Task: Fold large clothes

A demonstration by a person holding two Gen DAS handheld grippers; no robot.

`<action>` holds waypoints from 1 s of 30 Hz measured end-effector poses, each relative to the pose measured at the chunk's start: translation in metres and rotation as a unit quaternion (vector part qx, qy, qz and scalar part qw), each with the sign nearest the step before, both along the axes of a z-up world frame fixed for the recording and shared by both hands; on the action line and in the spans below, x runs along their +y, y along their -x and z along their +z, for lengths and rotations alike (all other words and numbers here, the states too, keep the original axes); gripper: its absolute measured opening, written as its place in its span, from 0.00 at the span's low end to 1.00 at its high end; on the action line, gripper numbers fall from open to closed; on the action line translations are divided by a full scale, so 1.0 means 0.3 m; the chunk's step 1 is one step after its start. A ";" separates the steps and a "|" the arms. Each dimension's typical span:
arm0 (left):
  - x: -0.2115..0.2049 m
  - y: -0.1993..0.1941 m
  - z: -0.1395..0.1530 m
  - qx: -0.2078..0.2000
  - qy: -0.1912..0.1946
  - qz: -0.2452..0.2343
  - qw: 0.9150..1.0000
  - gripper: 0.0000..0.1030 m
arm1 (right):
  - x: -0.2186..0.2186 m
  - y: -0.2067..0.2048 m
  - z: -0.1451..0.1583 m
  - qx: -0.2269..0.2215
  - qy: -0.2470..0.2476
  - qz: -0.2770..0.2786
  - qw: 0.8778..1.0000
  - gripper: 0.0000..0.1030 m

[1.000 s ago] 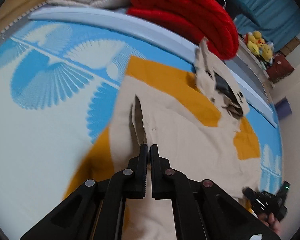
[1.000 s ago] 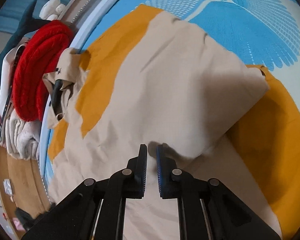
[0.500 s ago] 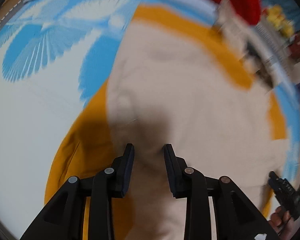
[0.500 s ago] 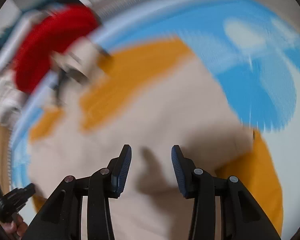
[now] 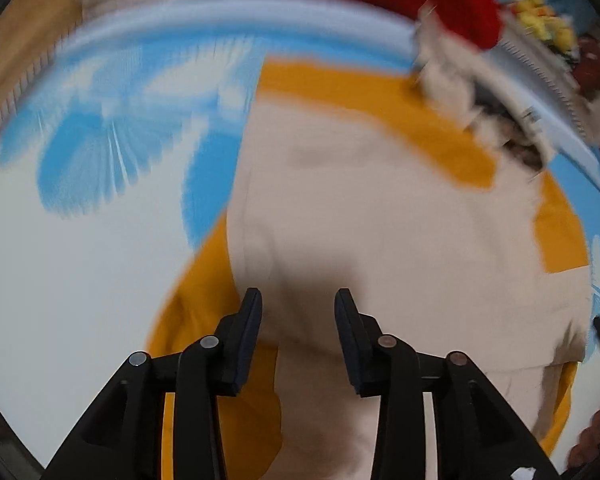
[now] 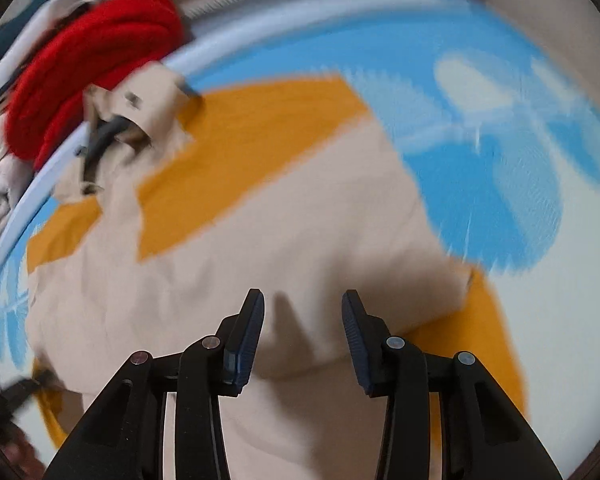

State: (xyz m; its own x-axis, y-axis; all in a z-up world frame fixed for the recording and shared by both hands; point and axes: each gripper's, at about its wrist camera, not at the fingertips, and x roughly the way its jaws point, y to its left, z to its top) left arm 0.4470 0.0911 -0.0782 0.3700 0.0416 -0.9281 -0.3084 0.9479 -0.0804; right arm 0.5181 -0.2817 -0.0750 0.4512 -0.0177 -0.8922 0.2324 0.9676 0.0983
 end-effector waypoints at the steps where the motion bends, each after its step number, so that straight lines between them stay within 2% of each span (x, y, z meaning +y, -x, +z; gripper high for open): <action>1: -0.007 0.005 0.025 -0.013 -0.003 -0.003 1.000 0.37 | 0.024 0.006 0.048 -0.027 0.022 0.015 0.999 0.41; 2: -0.020 0.022 0.061 -0.034 -0.005 -0.004 0.999 0.39 | 0.058 0.022 0.110 -0.062 0.048 0.037 0.996 0.41; 5: -0.065 0.037 0.099 -0.057 -0.019 -0.016 0.998 0.40 | 0.127 0.070 0.219 -0.127 0.092 0.082 0.984 0.41; 8: -0.104 0.062 0.127 -0.069 -0.050 -0.031 0.996 0.40 | 0.157 0.115 0.283 -0.156 0.102 0.102 0.977 0.41; 17: -0.164 0.095 0.189 -0.087 -0.061 -0.044 0.993 0.40 | 0.147 0.192 0.372 -0.168 0.099 0.098 0.976 0.41; 25: -0.199 0.107 0.277 -0.121 -0.046 -0.028 0.991 0.40 | 0.129 0.200 0.405 -0.165 0.082 0.092 0.978 0.41; 30: -0.226 0.116 0.312 -0.138 -0.058 -0.015 0.989 0.48 | 0.135 0.185 0.418 -0.171 0.087 0.084 0.978 0.41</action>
